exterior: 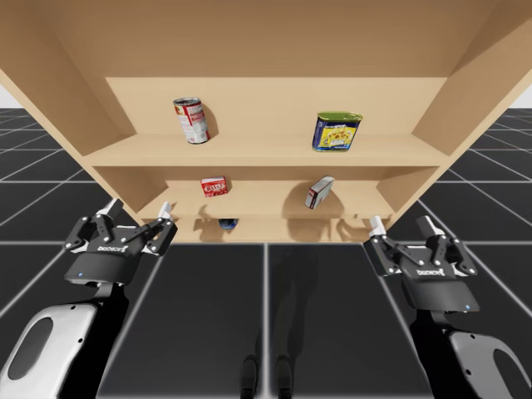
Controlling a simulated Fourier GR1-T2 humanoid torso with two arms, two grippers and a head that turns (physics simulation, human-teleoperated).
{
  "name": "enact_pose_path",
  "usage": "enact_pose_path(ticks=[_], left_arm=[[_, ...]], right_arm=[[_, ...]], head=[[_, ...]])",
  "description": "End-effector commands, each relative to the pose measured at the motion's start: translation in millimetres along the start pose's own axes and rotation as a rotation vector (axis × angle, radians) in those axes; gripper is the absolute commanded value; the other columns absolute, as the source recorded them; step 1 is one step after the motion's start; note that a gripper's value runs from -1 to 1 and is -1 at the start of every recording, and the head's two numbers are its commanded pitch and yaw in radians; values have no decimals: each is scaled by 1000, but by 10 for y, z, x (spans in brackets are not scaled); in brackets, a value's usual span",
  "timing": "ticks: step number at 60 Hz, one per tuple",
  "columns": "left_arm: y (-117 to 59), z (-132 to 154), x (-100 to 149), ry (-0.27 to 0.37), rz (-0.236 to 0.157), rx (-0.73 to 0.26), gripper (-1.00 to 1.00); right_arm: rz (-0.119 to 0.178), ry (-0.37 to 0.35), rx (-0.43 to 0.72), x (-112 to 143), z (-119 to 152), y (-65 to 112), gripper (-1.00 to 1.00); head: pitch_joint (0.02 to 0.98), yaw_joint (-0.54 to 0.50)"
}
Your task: Find the tuna fish can on the shelf and bring it to me.
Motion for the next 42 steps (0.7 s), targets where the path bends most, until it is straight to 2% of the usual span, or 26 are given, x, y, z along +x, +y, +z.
enact_pose_path(ticks=[1,4,13,15,17,19,20,21,25,28,30,32,35,38,41,42], left_arm=[[10,-3,-5,3,5,-2,-1000],[9,-3,-1,2,16,-9,-1000],[-78,41,57,25,100,-114,-1000],[-99,65,72,28,100,-121,-1000],[-150,99,108,28,81,-75,-1000],[-171,124,118,31,124,-116,-1000],[-208,182,143,45,123,-139,-1000],[-222,203,157,55,103,-117,-1000],[-285,292,160,75,107,-115,-1000],[-337,364,142,111,127,-116,-1000],[-363,416,122,126,113,-123,-1000],[-403,474,69,129,118,-134,-1000],[-433,525,6,129,106,-142,-1000],[-451,589,-89,179,130,-186,-1000],[-452,612,-167,193,134,-209,-1000],[-457,623,-244,194,145,-216,-1000]], right_arm=[[4,7,5,-22,1,19,-1000],[4,6,4,-24,0,22,-1000],[4,7,3,-32,-6,36,-1000],[5,9,4,-37,-6,40,-1000],[6,10,4,-41,-7,39,-1000],[5,10,2,-45,-6,37,-1000],[7,10,-2,-47,-2,33,-1000],[8,11,-2,-48,-1,31,-1000],[7,12,-8,-52,2,20,-1000],[7,13,-12,-54,4,14,-1000],[7,13,-14,-55,6,12,-1000],[7,13,-18,-56,7,10,-1000],[8,13,-19,-58,7,5,-1000],[8,12,-22,-56,8,-5,-1000],[8,11,-23,-54,7,-13,-1000],[5,13,-23,-50,8,-16,-1000]], head=[[764,186],[770,190],[764,189],[762,190],[757,191],[754,190],[751,190],[749,190],[747,185],[746,183],[745,183],[745,184],[746,187],[747,192],[747,194],[746,196]])
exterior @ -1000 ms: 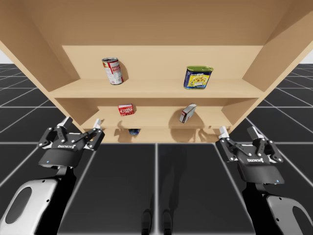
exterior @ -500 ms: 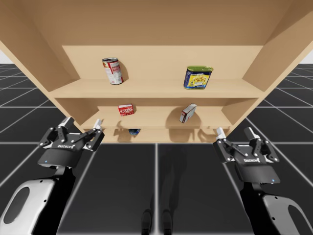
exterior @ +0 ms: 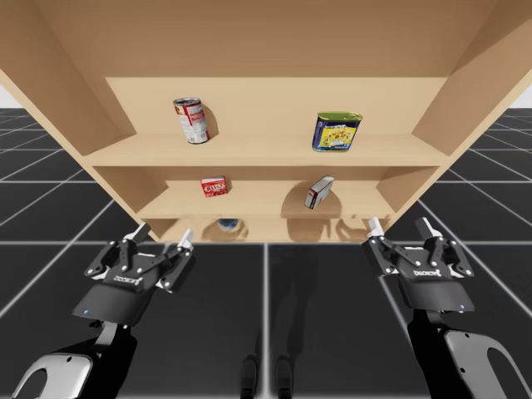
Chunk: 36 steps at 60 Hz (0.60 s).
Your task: Find the tuna fish can on the shelf and bring it to me.
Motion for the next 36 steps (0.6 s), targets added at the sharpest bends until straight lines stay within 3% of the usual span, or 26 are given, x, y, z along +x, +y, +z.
enact_pose_path(ticks=[1,5,10,13,22,36], left_arm=[[-87,123,-332,72,35,-61,-1000],[-75,95,-479,94,76,-59,-1000],[-76,49,-595,103,81,-52,-1000],[-76,-30,-701,133,106,-44,-1000],[-104,-291,-892,158,97,-8,-1000],[-222,-697,-941,194,56,11,-1000]], right_arm=[[-3,1,-7,3,3,-28,-1000],[-6,2,-6,7,1,-30,-1000],[-13,3,-8,9,-1,-33,-1000],[-15,3,-8,9,-3,-37,-1000],[-12,2,-8,9,-6,-44,-1000],[-11,4,-6,2,-11,-46,-1000]], head=[[746,196],[744,199],[742,200],[741,202],[742,205],[746,219]])
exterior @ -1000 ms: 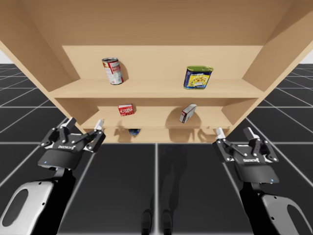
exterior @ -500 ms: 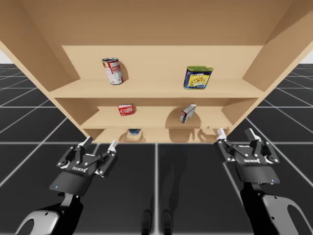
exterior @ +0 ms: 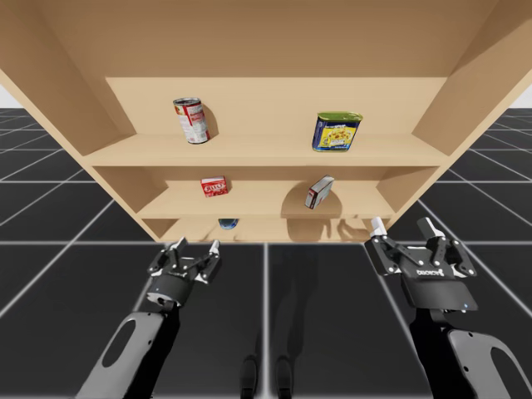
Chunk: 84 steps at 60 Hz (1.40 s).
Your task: Find the tuna fish can on the shelf and bring it to me.
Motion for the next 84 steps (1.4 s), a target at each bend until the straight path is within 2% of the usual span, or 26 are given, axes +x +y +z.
enact_pose_path(ticks=[1,5,11,19,25,32,52,66,68,79,84], left_arm=[[-67,-310,-33,17,-24,17,-1000],[-90,-393,-34,17,-27,22,-1000],[-130,-532,-44,29,-53,26,-1000],[-172,-681,-69,53,-56,26,-1000],[-211,-793,-66,59,-77,26,-1000],[-246,-971,-105,79,-83,35,-1000],[-235,-1279,-189,128,-114,40,-1000],[-231,-1437,-228,159,-112,32,-1000],[-233,-1455,-232,170,-98,31,-1000],[-227,-1521,-270,195,-90,20,-1000],[-221,-1542,-271,215,-69,-3,-1000]], right_arm=[[-2,1,1,-3,0,-3,-1000],[-3,1,0,-1,0,-5,-1000],[-7,0,-2,4,1,-10,-1000],[-12,1,-4,7,-1,-11,-1000],[-13,1,-5,9,-2,-14,-1000],[-14,0,-7,15,-5,-20,-1000],[-15,0,-11,22,-6,-28,-1000],[-10,-2,-11,18,-4,-32,-1000],[-10,-2,-11,19,-3,-33,-1000],[-11,-2,-13,24,-3,-39,-1000],[-12,-2,-14,25,-3,-42,-1000]], head=[[746,219],[746,221],[745,221],[744,221],[742,222],[739,220],[741,197],[742,199],[743,198],[746,195],[746,195]])
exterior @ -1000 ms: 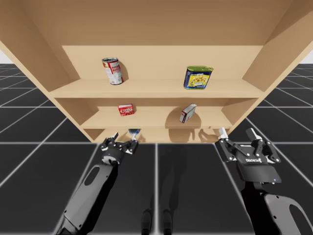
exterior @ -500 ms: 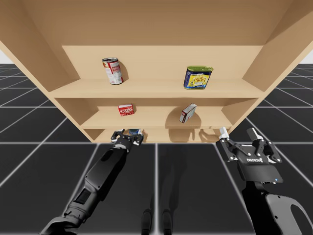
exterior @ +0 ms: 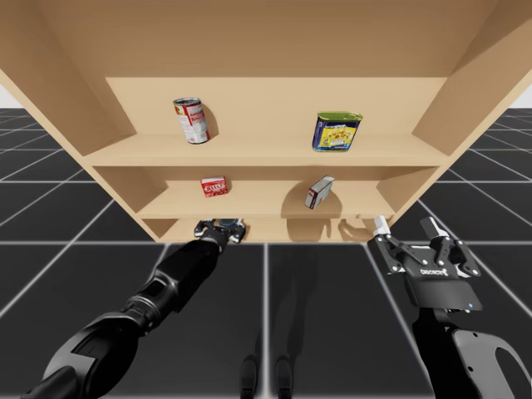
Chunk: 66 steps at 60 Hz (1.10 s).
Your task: Find the tuna fish can on the shelf and bring it to me.
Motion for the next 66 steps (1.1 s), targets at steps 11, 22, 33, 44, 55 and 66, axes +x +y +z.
enact_pose_path(ticks=[11,22,33,44,55,66], left_arm=[[24,-174,-88,43,33,-52,666],[36,-63,-4,11,42,-73,977],[64,241,143,-65,-4,-88,993],[132,600,154,-64,-70,-112,984],[186,985,139,-55,-142,-159,985],[205,1339,108,-50,-200,-197,969]], right_arm=[[-1,-1,-3,3,1,-10,-1000],[-4,-1,-4,6,0,-14,-1000],[-3,-1,-6,7,-3,-20,-1000],[-4,-1,-8,10,-2,-29,-1000],[15,-2,-10,3,-3,-32,-1000],[20,-6,-8,0,-2,-39,-1000]], head=[[744,195],[743,194],[740,195],[730,192],[722,193],[716,196]])
